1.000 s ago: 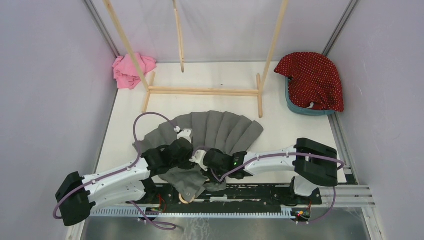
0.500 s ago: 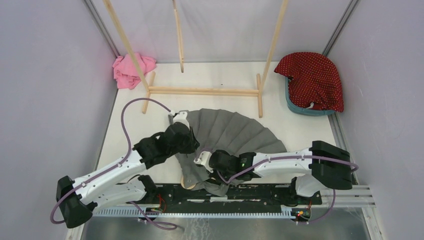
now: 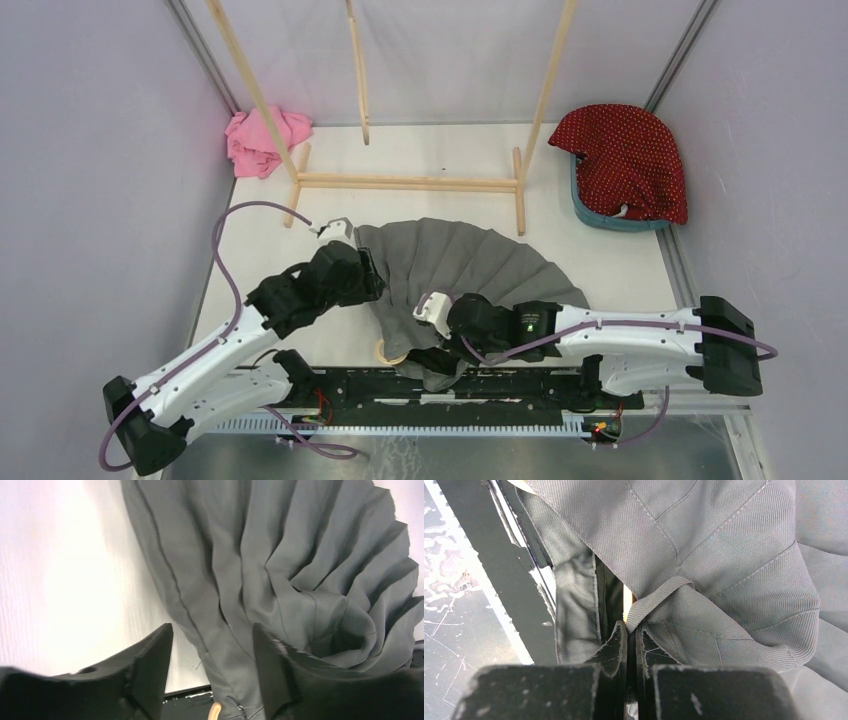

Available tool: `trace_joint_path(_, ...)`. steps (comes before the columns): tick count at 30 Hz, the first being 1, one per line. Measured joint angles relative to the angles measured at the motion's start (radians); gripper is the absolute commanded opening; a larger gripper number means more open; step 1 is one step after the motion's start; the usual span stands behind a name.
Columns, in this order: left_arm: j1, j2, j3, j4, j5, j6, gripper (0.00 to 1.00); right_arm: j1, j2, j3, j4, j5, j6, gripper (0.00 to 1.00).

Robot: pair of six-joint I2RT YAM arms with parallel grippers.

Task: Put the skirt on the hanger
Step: Hang the skirt on the hanger.

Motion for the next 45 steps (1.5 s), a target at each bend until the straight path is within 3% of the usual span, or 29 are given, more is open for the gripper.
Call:
trace_joint_path(1,0.002,-0.003,0.000,-0.010,-0.001,-0.008,0.89,0.000,-0.009,-0.002,-0.005,0.003,0.000,0.01)
trace_joint_path(2,0.003,-0.003,-0.002,-0.020,0.000,-0.021,0.93,0.000,-0.015,-0.005,-0.010,0.006,0.000,0.01)
trace_joint_path(12,0.016,0.032,-0.153,0.014,0.034,-0.100,0.99,0.000,-0.021,-0.040,-0.016,0.009,0.005,0.01)
trace_joint_path(22,0.082,0.124,-0.220,0.212,0.043,-0.156,0.99,0.000,-0.039,-0.060,-0.002,0.005,0.019,0.01)
trace_joint_path(24,0.089,0.143,-0.219,0.253,0.044,-0.161,0.86,0.000,-0.039,-0.060,0.000,0.003,0.021,0.01)
trace_joint_path(26,0.097,0.169,-0.216,0.284,0.045,-0.164,0.61,0.000,-0.040,-0.060,0.001,0.003,0.023,0.01)
trace_joint_path(33,0.150,0.219,-0.213,0.361,0.079,-0.168,0.06,0.000,-0.076,-0.067,0.002,0.000,0.033,0.01)
trace_joint_path(45,0.230,0.198,-0.204,0.359,0.117,-0.142,0.03,0.000,-0.117,-0.084,0.001,0.000,0.042,0.01)
